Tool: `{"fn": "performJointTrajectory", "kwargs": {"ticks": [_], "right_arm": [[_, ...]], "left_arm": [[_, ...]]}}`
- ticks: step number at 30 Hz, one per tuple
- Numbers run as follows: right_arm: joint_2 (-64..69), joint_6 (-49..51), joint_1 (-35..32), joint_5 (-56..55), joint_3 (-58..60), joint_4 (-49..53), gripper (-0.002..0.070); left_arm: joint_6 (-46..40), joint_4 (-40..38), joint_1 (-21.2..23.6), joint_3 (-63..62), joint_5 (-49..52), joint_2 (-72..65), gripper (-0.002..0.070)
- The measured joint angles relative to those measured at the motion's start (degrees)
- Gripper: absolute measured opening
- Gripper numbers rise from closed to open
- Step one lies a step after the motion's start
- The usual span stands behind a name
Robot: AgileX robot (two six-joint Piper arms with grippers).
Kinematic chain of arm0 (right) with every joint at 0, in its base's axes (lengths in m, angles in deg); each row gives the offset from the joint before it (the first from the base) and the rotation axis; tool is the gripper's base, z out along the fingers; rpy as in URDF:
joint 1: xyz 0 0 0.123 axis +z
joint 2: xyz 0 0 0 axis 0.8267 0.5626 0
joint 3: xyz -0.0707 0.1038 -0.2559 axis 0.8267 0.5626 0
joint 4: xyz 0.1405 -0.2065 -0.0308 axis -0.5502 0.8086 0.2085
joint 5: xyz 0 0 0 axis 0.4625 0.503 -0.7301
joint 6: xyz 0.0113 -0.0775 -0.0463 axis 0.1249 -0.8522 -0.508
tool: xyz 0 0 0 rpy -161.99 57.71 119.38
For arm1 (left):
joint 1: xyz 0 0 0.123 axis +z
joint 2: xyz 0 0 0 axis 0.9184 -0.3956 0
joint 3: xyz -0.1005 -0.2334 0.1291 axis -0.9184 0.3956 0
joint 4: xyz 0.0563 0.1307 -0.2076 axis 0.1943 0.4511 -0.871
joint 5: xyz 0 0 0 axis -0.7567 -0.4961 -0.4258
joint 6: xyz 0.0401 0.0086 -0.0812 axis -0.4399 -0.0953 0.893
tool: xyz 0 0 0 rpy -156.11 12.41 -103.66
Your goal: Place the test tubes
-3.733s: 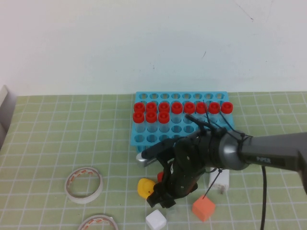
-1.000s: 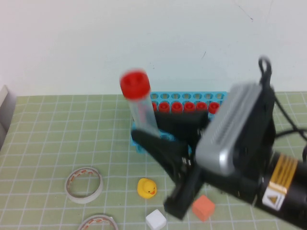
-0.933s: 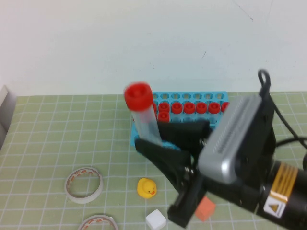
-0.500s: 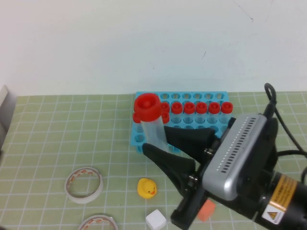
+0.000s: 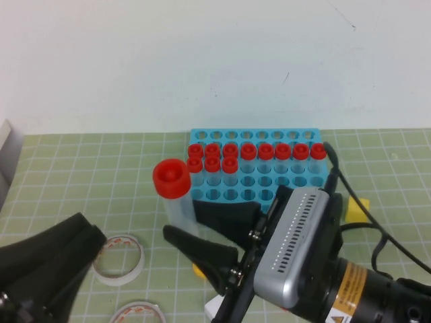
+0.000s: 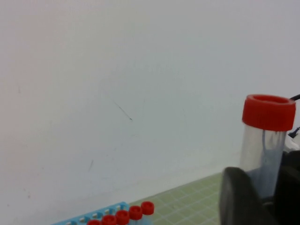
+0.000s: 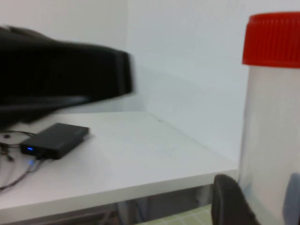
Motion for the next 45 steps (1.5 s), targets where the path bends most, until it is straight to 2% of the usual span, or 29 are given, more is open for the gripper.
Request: {"fn": "performJointTrajectory", "kwargs": {"ticks": [4,6,7,10,29,39,42,45], "right_arm": [[1.16,3.80,0.00,-0.65,0.00,1.67,0.0237],[2.14,5.21,0.00,-0.85,0.00,2.76,0.0237],[2.72,6.06,0.00,-0.94,-0.11,3.71,0.0237],[4.48,8.30,0.00,-1.06,-0.95,6.72,0.0237],[6.38,10.08,0.00,2.10,-4.43,20.05,0.0237],[6.38,9.47,0.00,2.10,-4.43,22.40,0.0237],[6.38,9.47,0.00,2.10,-4.43,22.76,0.0237],[6.38,9.44,0.00,2.10,-4.43,22.79,0.0237]], "left_arm": [[0.67,0.43,0.00,0.00,-2.51,-1.34,0.0333],[0.67,0.77,0.00,0.00,-4.23,-1.87,0.0413],[0.67,0.89,0.00,0.00,-5.07,-2.23,0.0447],[1.03,1.57,0.00,0.00,-5.95,-3.21,0.0481],[7.13,2.89,0.00,0.00,-3.09,-5.16,0.0494],[10.55,8.44,0.00,0.00,-4.18,-5.26,0.0494],[11.54,10.56,0.00,0.00,-5.22,-5.26,0.0477],[11.82,11.33,0.00,0.00,-5.95,-5.26,0.0424]]}}
